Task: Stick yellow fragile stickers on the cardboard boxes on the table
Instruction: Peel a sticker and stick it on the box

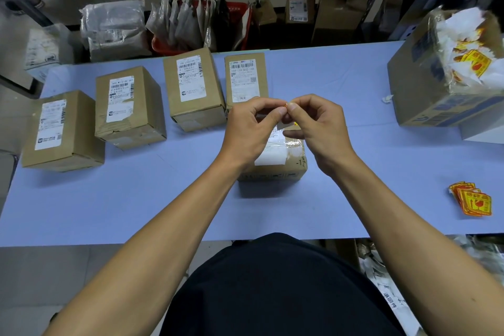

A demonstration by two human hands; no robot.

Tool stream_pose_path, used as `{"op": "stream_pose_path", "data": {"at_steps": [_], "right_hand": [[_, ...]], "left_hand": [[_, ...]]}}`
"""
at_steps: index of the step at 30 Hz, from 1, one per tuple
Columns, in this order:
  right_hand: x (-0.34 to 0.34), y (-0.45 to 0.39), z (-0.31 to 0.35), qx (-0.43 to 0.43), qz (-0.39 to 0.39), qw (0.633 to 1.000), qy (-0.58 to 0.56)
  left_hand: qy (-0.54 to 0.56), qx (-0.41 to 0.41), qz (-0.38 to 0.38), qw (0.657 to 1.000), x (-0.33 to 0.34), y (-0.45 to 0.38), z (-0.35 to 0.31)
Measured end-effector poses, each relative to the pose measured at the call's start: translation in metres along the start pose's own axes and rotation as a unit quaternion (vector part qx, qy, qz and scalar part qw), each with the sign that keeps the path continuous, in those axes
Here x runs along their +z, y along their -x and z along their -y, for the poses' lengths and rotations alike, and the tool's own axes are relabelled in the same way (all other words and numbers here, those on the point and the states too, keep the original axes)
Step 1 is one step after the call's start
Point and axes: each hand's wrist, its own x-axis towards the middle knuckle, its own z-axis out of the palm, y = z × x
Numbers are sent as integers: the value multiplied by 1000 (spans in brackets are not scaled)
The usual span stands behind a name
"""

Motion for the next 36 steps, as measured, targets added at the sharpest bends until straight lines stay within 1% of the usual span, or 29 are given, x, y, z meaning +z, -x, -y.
{"op": "stream_pose_path", "data": {"at_steps": [5,9,14,19,24,28,32,36], "right_hand": [[2,0,1,0,-1,1000,22],[5,1,0,-27,-15,997,67],[9,1,-2,-53,-25,993,100],[10,-1,-6,-58,-20,992,114],[5,-6,-11,-30,-30,994,102],[-9,-11,-22,17,-46,994,99],[-29,-19,-39,73,-84,988,106],[-49,-28,-57,136,-126,978,100]], "left_hand": [[-1,2,-1,1000,-2,1,0],[6,0,-5,1000,-3,3,-2],[26,-16,-17,999,-1,4,-1],[55,-58,-27,996,4,4,2],[89,-110,-44,989,13,0,3],[109,-158,-74,979,16,-5,8],[147,-200,-114,962,17,-11,12],[145,-214,-144,955,21,-16,17]]}}
